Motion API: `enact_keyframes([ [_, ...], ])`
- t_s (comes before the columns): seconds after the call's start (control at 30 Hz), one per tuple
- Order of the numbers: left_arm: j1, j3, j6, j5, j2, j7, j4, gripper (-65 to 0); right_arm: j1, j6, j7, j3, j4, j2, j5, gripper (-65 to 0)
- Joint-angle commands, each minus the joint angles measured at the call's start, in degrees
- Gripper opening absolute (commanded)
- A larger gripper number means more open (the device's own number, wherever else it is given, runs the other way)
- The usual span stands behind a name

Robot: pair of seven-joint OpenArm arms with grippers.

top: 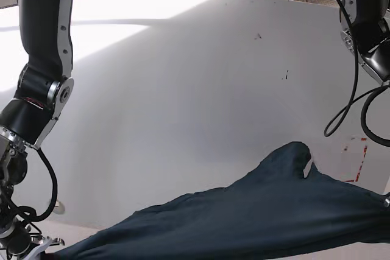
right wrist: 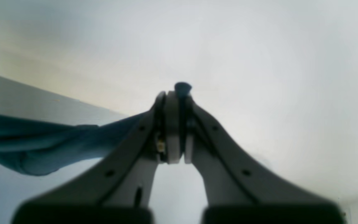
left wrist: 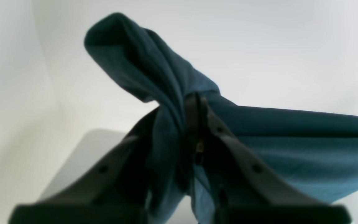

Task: Fold the T-shirt properly
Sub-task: 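Lift the shirt high with both grippers and stretch it, then lower the stretched navy shirt onto the table with both grippers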

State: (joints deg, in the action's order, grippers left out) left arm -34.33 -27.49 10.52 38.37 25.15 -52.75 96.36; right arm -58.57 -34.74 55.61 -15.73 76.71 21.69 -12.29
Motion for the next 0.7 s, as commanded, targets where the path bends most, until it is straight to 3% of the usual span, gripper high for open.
enact_keyframes([
  [0.0, 2.55, -0.51, -0.02, 0.18, -0.14, 2.33, 1.62, -63.9, 5.16, 0.41, -1.07, -2.16, 5.80, 1.21, 0.29, -65.0],
  [0.17, 10.72, -0.69, -0.02, 0.44, -2.25, 2.33, 2.68, -63.9, 17.03, 0.41, -0.98, -6.65, 11.34, 0.42, 0.29, -65.0],
  [0.4, 21.27, -2.89, 0.33, 0.53, -5.50, 2.33, 3.64, -63.9, 31.01, -0.91, -1.24, -13.07, 14.94, -3.19, 0.29, -65.0],
  [0.57, 28.04, -4.73, 4.46, 0.36, -6.29, 2.16, 3.38, -63.9, 39.36, -3.46, -1.24, -17.37, 16.70, -6.00, 0.38, -65.0],
  [0.67, 30.68, -4.82, 5.26, 0.36, -6.11, 2.16, 3.64, -63.9, 43.66, -3.63, -1.24, -18.87, 17.75, -7.14, 0.38, -65.0],
])
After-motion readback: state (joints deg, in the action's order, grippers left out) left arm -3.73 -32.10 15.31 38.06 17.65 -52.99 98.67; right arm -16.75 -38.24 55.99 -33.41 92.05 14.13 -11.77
